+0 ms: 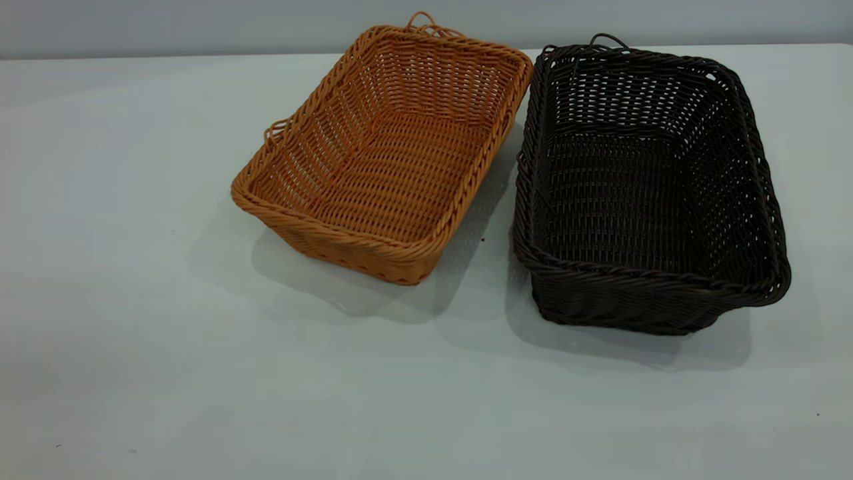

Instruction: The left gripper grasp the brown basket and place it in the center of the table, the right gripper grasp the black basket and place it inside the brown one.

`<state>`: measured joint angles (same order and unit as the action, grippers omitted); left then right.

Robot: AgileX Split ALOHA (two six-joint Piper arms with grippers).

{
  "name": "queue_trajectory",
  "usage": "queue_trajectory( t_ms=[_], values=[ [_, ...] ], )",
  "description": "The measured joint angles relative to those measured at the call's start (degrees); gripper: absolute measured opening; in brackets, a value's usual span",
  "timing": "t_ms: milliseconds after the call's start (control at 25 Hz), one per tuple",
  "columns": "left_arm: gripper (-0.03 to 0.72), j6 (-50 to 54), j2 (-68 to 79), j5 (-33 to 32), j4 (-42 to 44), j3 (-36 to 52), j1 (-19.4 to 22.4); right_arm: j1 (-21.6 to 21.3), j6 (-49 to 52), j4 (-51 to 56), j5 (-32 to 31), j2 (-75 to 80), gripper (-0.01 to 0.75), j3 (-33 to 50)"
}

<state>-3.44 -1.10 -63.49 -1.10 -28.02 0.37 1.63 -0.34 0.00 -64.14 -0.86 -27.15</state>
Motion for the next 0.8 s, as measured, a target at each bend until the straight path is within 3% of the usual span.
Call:
queue_trajectory(
  t_ms=[360,520,800],
  values=[
    [0.519,1.79,2.61,2.18,0.0,-1.17,0.0,0.0,0.0,0.0,0.0,0.0,0.582,0.0],
    [0.519,3.44,14.03,8.58,-1.48,-3.5,0.0,0.0,0.34,1.21,0.0,0.0,0.582,0.0],
    [0.519,-0.39,42.78,25.91,-2.88,-7.17,0.0,0.0,0.34,1.58,0.0,0.0,0.582,0.0]
  ],
)
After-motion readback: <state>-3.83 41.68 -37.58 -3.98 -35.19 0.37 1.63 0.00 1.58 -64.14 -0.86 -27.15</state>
